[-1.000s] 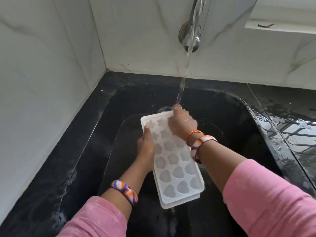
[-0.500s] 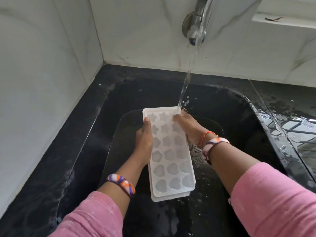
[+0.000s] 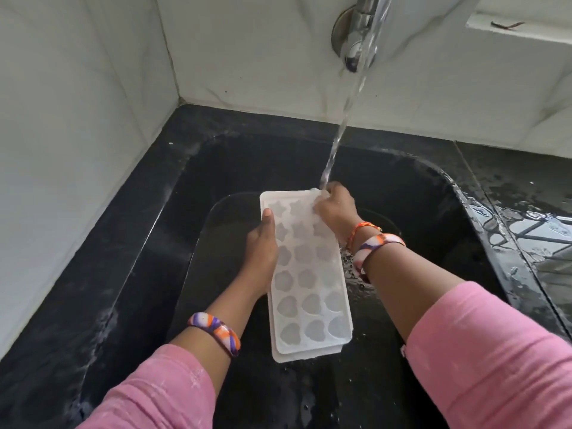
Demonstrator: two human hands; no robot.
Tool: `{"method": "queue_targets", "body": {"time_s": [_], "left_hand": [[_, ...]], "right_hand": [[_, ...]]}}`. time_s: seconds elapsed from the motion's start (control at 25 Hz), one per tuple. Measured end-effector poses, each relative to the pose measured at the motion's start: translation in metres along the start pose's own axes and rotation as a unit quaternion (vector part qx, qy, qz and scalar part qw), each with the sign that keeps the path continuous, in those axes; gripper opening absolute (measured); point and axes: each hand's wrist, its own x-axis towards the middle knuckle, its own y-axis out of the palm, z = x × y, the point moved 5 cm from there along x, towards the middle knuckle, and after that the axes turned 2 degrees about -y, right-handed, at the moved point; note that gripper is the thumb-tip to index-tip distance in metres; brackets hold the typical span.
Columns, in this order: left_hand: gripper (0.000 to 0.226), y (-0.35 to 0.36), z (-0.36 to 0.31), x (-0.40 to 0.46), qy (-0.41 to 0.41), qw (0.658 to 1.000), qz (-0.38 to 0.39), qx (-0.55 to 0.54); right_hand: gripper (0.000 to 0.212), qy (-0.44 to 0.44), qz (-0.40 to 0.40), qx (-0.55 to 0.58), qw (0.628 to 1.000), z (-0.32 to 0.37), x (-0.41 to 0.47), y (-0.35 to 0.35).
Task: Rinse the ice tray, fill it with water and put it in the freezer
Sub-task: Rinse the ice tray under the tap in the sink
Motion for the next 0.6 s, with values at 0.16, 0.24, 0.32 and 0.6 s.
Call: {"method": "queue_targets", "body": {"time_s": [0.16, 0.24, 0.32, 0.6], "left_hand": [[0.046, -0.007, -0.003, 0.002, 0.001, 1.000, -0.001, 0.000], [0.051, -0.007, -0.004, 0.000, -0.003, 1.000, -0.005, 0.006], [0.054, -0.002, -0.004, -0.002, -0.001, 1.000, 0.001, 0.016], [0.047, -0.009, -0.016, 0.000, 0.006, 1.000, -0.005, -0.001]], "right_hand": [[0.009, 0.011, 0.088, 0.087, 0.992, -0.004, -0.008, 0.010], [0.017, 0.016, 0.090, -0.009, 0.996, -0.005, -0.003, 0.006], [0.031, 0.003, -0.007, -0.039, 0.999, 0.003, 0.002, -0.005], [0.021, 0.096, 0.096, 0.119, 0.984, -0.015, -0.006, 0.010]]}}
